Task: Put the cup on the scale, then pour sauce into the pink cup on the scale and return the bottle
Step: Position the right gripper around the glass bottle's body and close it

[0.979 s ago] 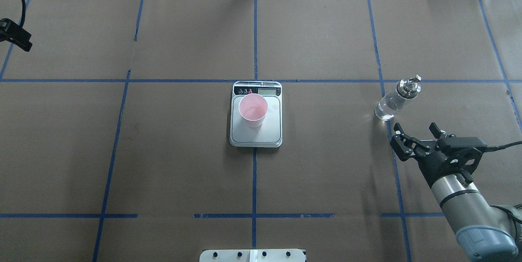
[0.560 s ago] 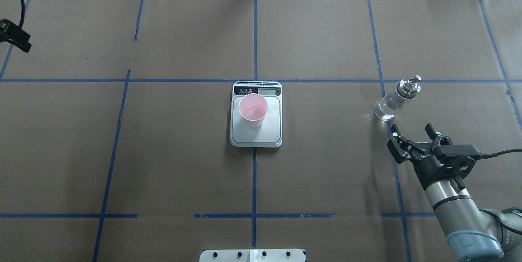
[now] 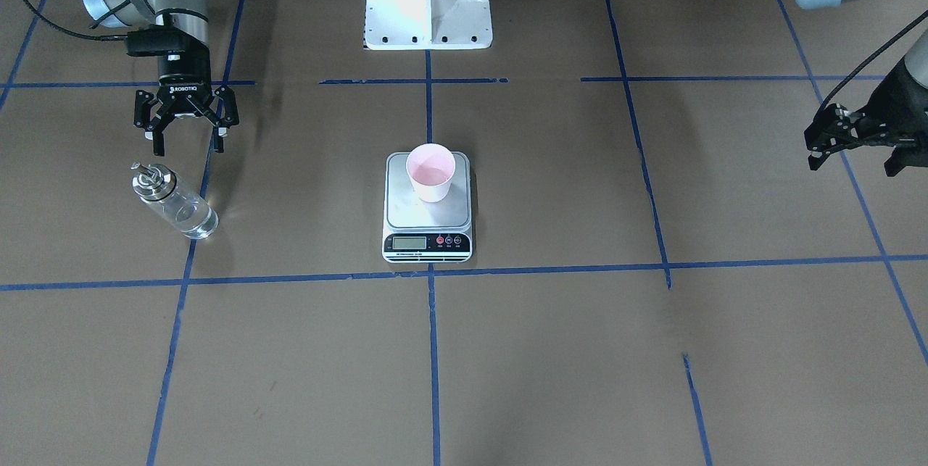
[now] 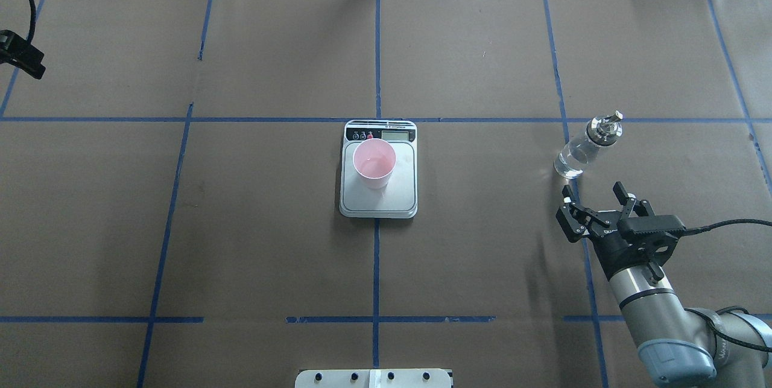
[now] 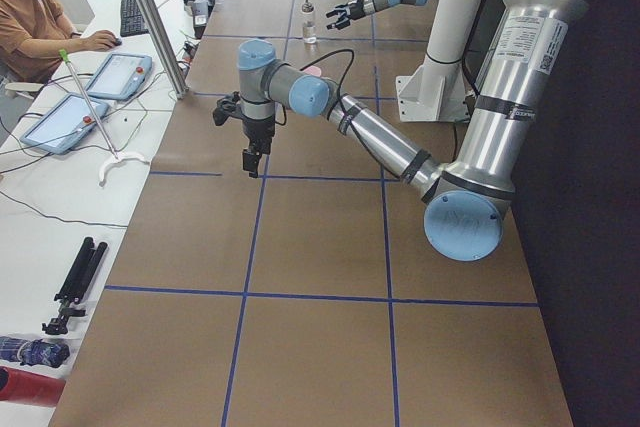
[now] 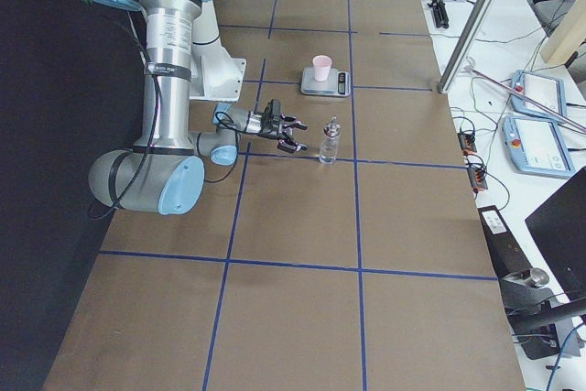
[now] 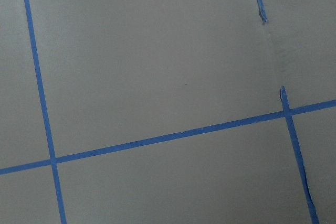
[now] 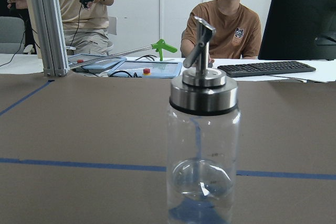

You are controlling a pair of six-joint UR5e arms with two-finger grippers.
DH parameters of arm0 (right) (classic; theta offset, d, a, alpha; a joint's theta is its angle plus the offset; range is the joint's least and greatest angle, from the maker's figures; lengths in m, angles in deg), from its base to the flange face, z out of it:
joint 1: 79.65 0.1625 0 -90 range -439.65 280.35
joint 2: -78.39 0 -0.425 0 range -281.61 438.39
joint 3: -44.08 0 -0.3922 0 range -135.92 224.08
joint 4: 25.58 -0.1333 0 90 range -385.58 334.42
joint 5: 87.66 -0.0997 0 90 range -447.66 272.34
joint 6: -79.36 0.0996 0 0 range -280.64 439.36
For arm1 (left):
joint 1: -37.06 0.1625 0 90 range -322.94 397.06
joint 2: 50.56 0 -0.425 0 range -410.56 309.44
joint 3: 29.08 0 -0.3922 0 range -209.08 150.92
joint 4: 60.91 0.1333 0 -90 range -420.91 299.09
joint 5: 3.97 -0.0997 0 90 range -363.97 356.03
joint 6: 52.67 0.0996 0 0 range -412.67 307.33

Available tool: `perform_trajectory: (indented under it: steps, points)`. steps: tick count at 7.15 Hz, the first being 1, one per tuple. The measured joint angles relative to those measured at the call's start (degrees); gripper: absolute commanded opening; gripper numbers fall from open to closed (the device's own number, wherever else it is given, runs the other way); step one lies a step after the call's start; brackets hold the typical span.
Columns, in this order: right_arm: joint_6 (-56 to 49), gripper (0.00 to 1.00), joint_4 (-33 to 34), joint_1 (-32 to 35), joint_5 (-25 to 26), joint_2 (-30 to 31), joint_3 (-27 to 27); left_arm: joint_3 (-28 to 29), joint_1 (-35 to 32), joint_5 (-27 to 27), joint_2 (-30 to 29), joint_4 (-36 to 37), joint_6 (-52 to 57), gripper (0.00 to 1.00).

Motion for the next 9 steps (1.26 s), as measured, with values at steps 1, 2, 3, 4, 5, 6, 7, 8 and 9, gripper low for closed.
perform_trajectory:
  steps: [1,2,3,4,5,6,7,8,9]
  points:
    - [-0.22,1.00,0.00,0.27,-0.01,-0.65,0.14,0.00,0.01,0.00,-0.02,0.02,0.00,1.00]
    - [-0.35,1.00,0.01,0.80,-0.10,-0.90,0.21,0.00,0.05,-0.01,-0.04,0.02,0.00,1.00]
    - [-0.53,1.00,0.01,1.39,-0.13,-0.94,0.51,0.00,0.06,0.00,-0.05,0.03,0.00,1.00]
    - [-0.78,1.00,0.02,2.03,-0.07,-0.99,1.12,0.00,0.05,-0.01,-0.05,0.03,0.00,1.00]
    - [-0.98,1.00,0.03,2.69,0.00,-1.05,1.61,0.00,0.06,0.00,-0.05,0.11,0.00,1.00]
    - [-1.46,1.00,0.10,3.51,0.01,-1.13,1.89,-0.03,0.07,-0.02,-0.08,0.31,0.00,1.00]
    - [-2.12,1.00,0.15,4.43,-0.06,-1.56,2.39,-0.12,0.08,-0.04,-0.09,0.46,0.00,1.00]
    - [-2.55,1.00,0.16,5.38,-0.20,-3.08,3.77,-0.24,0.08,-0.04,-0.08,0.54,0.00,1.00]
    - [-2.82,1.00,0.13,6.33,-0.34,-4.96,5.48,-0.36,0.08,-0.05,-0.07,0.60,0.00,1.00]
